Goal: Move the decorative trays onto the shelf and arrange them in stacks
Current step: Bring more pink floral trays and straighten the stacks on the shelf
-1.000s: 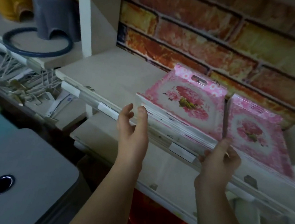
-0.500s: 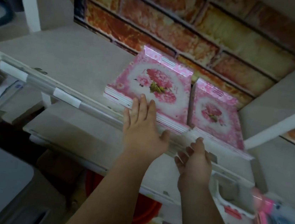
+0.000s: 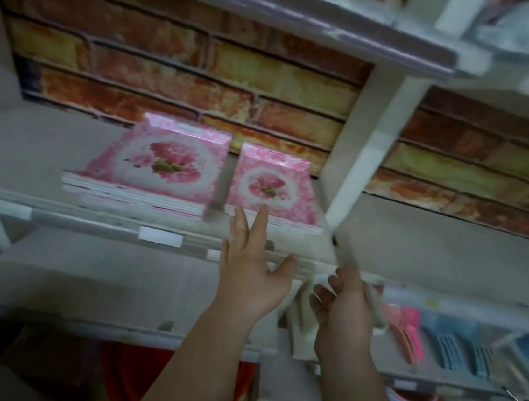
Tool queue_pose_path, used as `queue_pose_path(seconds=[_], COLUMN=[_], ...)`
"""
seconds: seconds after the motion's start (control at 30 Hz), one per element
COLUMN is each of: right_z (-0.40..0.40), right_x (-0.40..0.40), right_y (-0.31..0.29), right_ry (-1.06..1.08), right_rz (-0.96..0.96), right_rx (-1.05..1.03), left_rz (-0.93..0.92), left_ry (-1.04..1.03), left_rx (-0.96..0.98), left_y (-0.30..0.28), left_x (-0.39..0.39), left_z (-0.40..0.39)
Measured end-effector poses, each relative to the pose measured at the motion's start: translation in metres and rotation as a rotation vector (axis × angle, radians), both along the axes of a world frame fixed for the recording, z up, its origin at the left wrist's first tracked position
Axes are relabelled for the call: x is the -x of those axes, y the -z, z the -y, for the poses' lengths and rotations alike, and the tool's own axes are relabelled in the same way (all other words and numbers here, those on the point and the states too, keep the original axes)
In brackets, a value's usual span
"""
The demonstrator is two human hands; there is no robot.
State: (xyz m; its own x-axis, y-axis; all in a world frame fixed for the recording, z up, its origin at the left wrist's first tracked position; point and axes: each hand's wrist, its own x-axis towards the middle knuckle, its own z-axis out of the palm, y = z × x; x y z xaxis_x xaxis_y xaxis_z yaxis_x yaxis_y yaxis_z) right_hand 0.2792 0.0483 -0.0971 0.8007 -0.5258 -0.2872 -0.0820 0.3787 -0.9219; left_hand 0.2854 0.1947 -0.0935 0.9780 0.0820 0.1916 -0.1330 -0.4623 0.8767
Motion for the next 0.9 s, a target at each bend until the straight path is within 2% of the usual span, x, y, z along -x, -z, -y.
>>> queue_pose_path(seconds=[0.07,0.23,0.3,0.5,0.63,0.8,0.9], right_z=[0.061,0.238,0.3,0.423,0.485,0.53,0.55], right_x=[0.024,0.107,0.149,0.271,0.34,0.41,0.443], right_y=[-0.005,-0.019,-0.025,-0.024,-0.006,0.025,0.031], right_ry=[0.063,0.272,0.348,0.536,0.707,0.88,0.957], right_rz=[0.014,0.071,0.087,0.051,0.067,0.015,-0.027], right_rx=[0.006,-0.066,-0.023,0.034,-0.001,-0.1,-0.081], left_rz=[-0.013,-0.175,-0.222,-0.331,-0.438,-0.548,-0.586], left_ry=[0.078,0.228,0.28,0.501,0.599,0.712,0.779], left_rx=[0.042,0.504,0.579,0.62,0.566,0.515,0.485], left_y=[-0.008,-0.014,-0.008,-0.016,-0.018,0.004,0.016], left_x=[0.019,0.074,0.096,0.164,0.2,0.235,0.254], left_z=[0.053,0.208,0.268,0.417,0.486,0.562,0.611])
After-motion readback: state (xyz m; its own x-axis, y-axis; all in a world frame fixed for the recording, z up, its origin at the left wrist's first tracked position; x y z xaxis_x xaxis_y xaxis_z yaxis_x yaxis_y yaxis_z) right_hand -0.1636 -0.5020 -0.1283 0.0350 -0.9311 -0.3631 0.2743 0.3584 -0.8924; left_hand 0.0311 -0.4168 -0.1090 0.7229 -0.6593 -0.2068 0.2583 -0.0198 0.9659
